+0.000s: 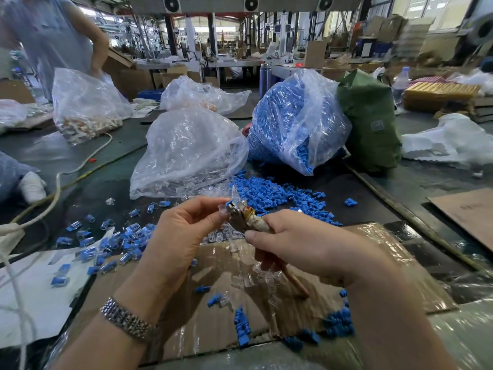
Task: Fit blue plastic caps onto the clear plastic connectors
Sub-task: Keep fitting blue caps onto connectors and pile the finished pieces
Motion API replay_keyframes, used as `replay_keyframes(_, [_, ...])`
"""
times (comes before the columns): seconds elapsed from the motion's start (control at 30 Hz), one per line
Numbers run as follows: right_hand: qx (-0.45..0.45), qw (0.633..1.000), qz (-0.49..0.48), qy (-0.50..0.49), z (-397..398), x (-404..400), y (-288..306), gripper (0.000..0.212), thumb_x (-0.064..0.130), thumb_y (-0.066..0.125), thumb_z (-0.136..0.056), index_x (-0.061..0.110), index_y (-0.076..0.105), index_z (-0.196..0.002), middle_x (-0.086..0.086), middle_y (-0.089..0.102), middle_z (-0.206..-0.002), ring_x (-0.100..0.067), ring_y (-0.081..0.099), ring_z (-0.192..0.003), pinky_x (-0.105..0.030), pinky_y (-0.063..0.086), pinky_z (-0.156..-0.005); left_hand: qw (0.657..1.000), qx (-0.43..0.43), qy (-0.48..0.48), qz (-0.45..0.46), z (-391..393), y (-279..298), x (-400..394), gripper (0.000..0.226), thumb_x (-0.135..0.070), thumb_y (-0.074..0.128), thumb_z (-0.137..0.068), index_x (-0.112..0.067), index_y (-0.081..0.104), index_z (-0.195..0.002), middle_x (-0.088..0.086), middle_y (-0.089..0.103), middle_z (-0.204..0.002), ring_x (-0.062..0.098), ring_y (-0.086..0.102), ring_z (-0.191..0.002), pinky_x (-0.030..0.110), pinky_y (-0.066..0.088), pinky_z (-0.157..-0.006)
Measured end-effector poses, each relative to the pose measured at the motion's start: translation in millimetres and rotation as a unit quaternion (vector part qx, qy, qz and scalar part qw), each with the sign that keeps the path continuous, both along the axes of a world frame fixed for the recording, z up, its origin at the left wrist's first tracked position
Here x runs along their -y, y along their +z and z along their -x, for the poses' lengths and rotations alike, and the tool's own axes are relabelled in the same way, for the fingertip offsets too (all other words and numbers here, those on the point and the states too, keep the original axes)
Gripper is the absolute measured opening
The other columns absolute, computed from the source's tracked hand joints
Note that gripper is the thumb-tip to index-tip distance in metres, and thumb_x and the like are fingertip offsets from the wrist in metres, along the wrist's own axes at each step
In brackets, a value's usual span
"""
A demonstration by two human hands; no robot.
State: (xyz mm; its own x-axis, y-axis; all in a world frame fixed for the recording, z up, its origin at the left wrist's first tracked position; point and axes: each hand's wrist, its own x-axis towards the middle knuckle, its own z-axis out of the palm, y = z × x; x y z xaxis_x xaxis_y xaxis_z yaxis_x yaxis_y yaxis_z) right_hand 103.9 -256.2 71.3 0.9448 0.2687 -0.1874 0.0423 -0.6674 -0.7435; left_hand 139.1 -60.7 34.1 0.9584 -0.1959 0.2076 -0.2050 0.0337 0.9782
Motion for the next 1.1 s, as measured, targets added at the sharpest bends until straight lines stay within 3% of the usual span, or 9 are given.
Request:
replay_keyframes(0.17, [0.015, 1.0, -0.011, -0.016, -1, -5, -6, 0.039, 0.044, 0.054, -0.102, 0.009, 0.059, -0.084, -0.001, 0.06, -0.063, -0.018, 0.058, -0.053, -0.04, 0.052, -0.06, 0.999, 0.03, 0.026, -0.022, 1, 1, 4, 0.026, -0.026, 0.073, -0.074, -0.023, 0.079, -0.099, -0.002, 0.079, -0.093, 0.004, 0.072, -0.086, 0.011, 0.052, -0.077])
replay_keyframes(0.27, [0.017, 1.0, 0.01, -0.02, -4, -7, -10, 0.049, 0.046, 0.053, -0.102, 0.0, 0.06, -0.089, -0.006, 0.059, -0.063, -0.023, 0.058, -0.054, -0.051, 0.056, -0.067, 0.996, 0.043, 0.04, -0.061, 0, 0, 4, 0.03, -0.032, 0.07, -0.072, -0.025, 0.078, -0.099, -0.006, 0.079, -0.093, 0.004, 0.072, -0.088, 0.01, 0.052, -0.079])
replay_keyframes(0.43, [0.004, 0.999, -0.023, -0.024, -1, 0, -6, 0.038, 0.041, 0.057, -0.101, 0.007, 0.063, -0.085, -0.008, 0.073, -0.074, -0.021, 0.071, -0.063, -0.035, 0.059, -0.065, 0.996, 0.044, 0.047, -0.056, -1, -3, 5, 0.021, -0.032, 0.071, -0.073, -0.029, 0.079, -0.092, -0.005, 0.078, -0.093, 0.007, 0.072, -0.088, 0.013, 0.054, -0.077])
replay_keyframes(0.57, [0.015, 0.998, -0.025, -0.051, 0, 15, 4, 0.04, 0.047, 0.06, -0.098, 0.008, 0.062, -0.088, -0.008, 0.072, -0.081, -0.026, 0.071, -0.074, -0.046, 0.057, -0.077, 0.993, 0.041, 0.103, -0.043, -9, -1, -7, 0.014, -0.022, 0.076, -0.084, -0.035, 0.075, -0.09, -0.002, 0.076, -0.09, 0.016, 0.071, -0.084, 0.027, 0.057, -0.076])
replay_keyframes(0.63, [0.053, 0.992, 0.049, -0.1, -5, 20, 2, 0.037, 0.047, 0.06, -0.097, 0.011, 0.058, -0.088, -0.009, 0.067, -0.082, -0.024, 0.062, -0.071, -0.04, 0.048, -0.066, 0.985, 0.064, 0.118, -0.104, -10, -1, -15, 0.018, -0.019, 0.074, -0.088, -0.038, 0.072, -0.089, -0.006, 0.072, -0.085, 0.008, 0.067, -0.075, 0.021, 0.055, -0.068])
replay_keyframes(0.73, [0.071, 0.967, 0.184, -0.164, -13, 23, -8, 0.029, 0.04, 0.06, -0.097, 0.016, 0.052, -0.084, -0.004, 0.058, -0.086, -0.02, 0.055, -0.075, -0.035, 0.04, -0.06, 0.954, 0.077, 0.174, -0.234, -4, -2, -20, 0.012, -0.019, 0.068, -0.089, -0.028, 0.067, -0.08, -0.002, 0.068, -0.077, 0.014, 0.062, -0.069, 0.029, 0.056, -0.062])
replay_keyframes(0.8, [0.053, 0.951, 0.235, -0.195, -17, 23, -18, 0.027, 0.036, 0.06, -0.095, 0.011, 0.05, -0.088, -0.006, 0.056, -0.098, -0.028, 0.058, -0.091, -0.04, 0.05, -0.078, 0.89, 0.082, 0.219, -0.39, -4, 2, -22, 0.014, -0.022, 0.066, -0.087, -0.026, 0.064, -0.074, -0.002, 0.061, -0.079, 0.021, 0.06, -0.077, 0.045, 0.054, -0.077])
replay_keyframes(0.9, [0.022, 0.935, 0.273, -0.224, -21, 22, -25, 0.026, 0.037, 0.06, -0.096, 0.016, 0.044, -0.094, -0.01, 0.045, -0.106, -0.034, 0.05, -0.107, -0.048, 0.048, -0.098, 0.796, 0.057, 0.206, -0.566, 0, 9, -20, 0.013, -0.035, 0.063, -0.089, -0.034, 0.06, -0.076, -0.006, 0.048, -0.094, 0.019, 0.048, -0.1, 0.042, 0.039, -0.093])
replay_keyframes(1.1, [-0.008, 0.917, 0.333, -0.22, -25, 24, -35, 0.039, 0.053, 0.058, -0.096, 0.016, 0.056, -0.109, -0.014, 0.044, -0.129, -0.035, 0.039, -0.123, -0.052, 0.042, -0.102, 0.828, 0.218, 0.089, -0.51, 8, -7, 3, 0.014, -0.034, 0.06, -0.094, -0.041, 0.065, -0.105, -0.022, 0.047, -0.094, 0.0, 0.043, -0.093, 0.027, 0.029, -0.084])
